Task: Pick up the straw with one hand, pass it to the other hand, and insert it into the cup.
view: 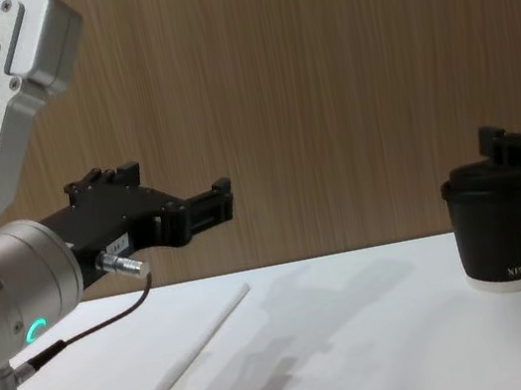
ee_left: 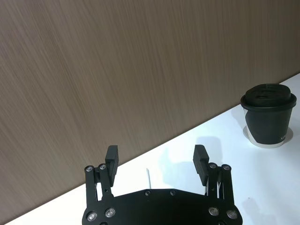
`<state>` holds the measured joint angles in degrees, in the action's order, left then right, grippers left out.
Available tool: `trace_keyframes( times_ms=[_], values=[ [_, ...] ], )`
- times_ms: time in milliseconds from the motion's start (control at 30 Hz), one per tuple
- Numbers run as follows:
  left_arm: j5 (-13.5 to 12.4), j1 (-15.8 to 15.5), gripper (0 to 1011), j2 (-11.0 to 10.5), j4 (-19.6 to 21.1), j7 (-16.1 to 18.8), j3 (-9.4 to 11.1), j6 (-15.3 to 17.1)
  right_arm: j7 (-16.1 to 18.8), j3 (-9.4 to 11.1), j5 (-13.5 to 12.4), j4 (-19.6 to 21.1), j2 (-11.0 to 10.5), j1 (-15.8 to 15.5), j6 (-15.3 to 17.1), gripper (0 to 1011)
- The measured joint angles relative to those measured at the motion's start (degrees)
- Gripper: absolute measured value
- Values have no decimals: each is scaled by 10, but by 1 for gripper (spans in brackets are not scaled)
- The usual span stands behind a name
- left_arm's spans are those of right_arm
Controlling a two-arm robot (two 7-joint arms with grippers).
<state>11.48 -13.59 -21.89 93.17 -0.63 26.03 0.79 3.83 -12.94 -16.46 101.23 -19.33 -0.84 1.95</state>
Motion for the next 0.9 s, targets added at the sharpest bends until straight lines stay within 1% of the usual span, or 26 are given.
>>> trace_keyframes(
  times_ms=[900],
  values=[
    [0,0,1003,0,0,0,0,0,0,0,0,0,0,0,0,1001]
  ],
)
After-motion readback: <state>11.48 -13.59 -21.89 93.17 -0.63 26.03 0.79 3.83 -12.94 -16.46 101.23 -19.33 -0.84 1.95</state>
